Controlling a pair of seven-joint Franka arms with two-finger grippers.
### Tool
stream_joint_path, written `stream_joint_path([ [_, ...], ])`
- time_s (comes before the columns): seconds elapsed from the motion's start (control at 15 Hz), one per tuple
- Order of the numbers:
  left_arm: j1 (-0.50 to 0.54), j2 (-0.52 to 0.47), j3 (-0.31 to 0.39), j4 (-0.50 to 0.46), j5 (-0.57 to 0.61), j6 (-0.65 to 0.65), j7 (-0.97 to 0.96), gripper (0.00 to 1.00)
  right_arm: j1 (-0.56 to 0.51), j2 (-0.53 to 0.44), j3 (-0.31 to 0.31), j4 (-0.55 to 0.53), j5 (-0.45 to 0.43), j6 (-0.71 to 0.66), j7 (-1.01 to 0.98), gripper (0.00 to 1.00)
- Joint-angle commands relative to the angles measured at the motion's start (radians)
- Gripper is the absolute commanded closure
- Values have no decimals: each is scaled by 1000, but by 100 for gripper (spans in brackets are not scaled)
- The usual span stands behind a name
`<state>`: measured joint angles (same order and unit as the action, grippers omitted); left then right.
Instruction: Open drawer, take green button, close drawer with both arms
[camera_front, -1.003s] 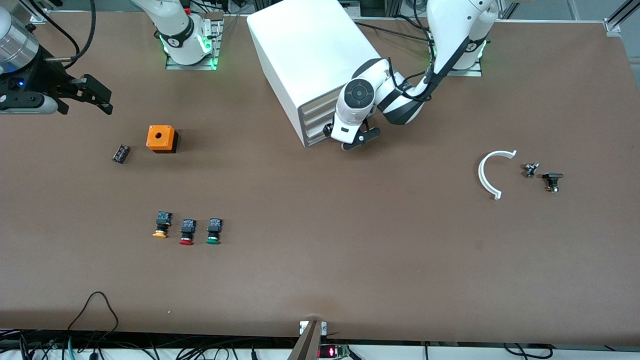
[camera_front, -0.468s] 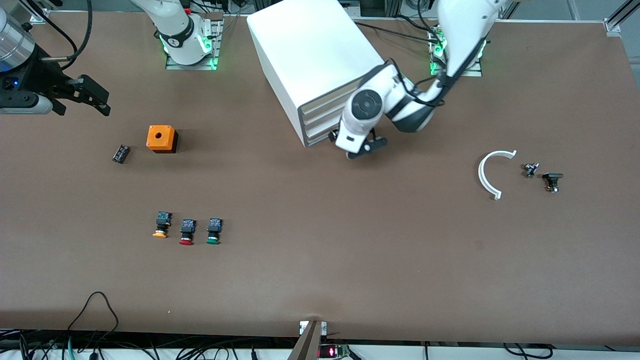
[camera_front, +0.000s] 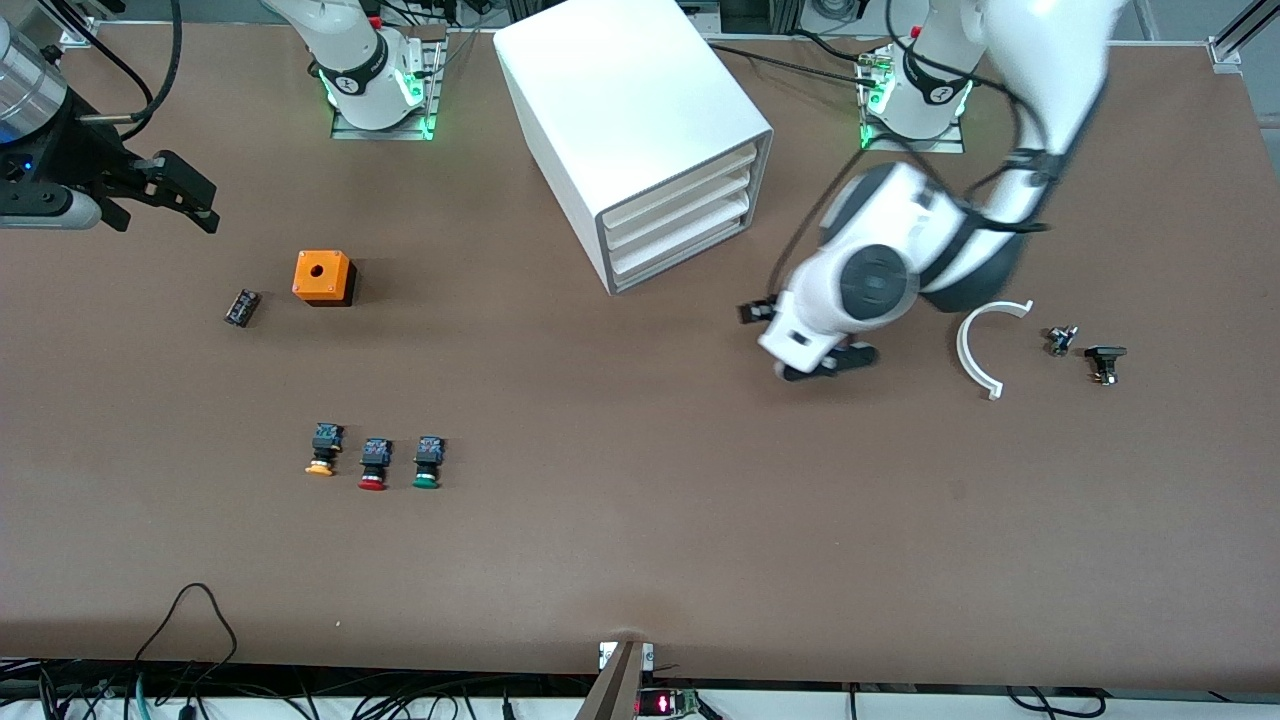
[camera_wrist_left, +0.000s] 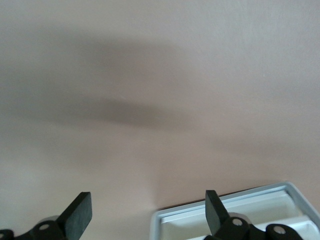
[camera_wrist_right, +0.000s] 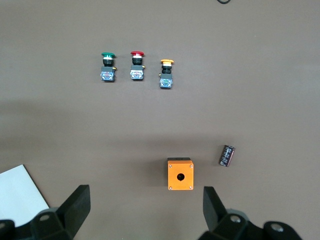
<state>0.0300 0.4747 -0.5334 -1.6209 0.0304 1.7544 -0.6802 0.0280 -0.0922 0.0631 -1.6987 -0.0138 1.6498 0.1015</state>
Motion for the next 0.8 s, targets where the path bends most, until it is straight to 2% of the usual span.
stream_joint_path([
  [0.0, 60, -14, -7, 104, 29, -139, 169, 0, -10, 15, 8, 31, -5, -10, -5, 0],
  [0.2, 94, -71, 30, 118, 33, -184, 367, 0, -7, 15, 9, 31, -5, -10, 6, 0],
  [0.47, 29, -201, 252, 73, 14, -184, 644, 0, -7, 15, 9, 37, -3, -13, 4, 0],
  [0.54, 21, -235, 289, 55, 7, -182, 686, 0, -7, 15, 9, 37, -3, -13, 7, 0],
  [0.74, 31, -344, 332, -2, -12, -177, 742, 0, -5, 15, 11, 37, -3, -15, 14, 0],
])
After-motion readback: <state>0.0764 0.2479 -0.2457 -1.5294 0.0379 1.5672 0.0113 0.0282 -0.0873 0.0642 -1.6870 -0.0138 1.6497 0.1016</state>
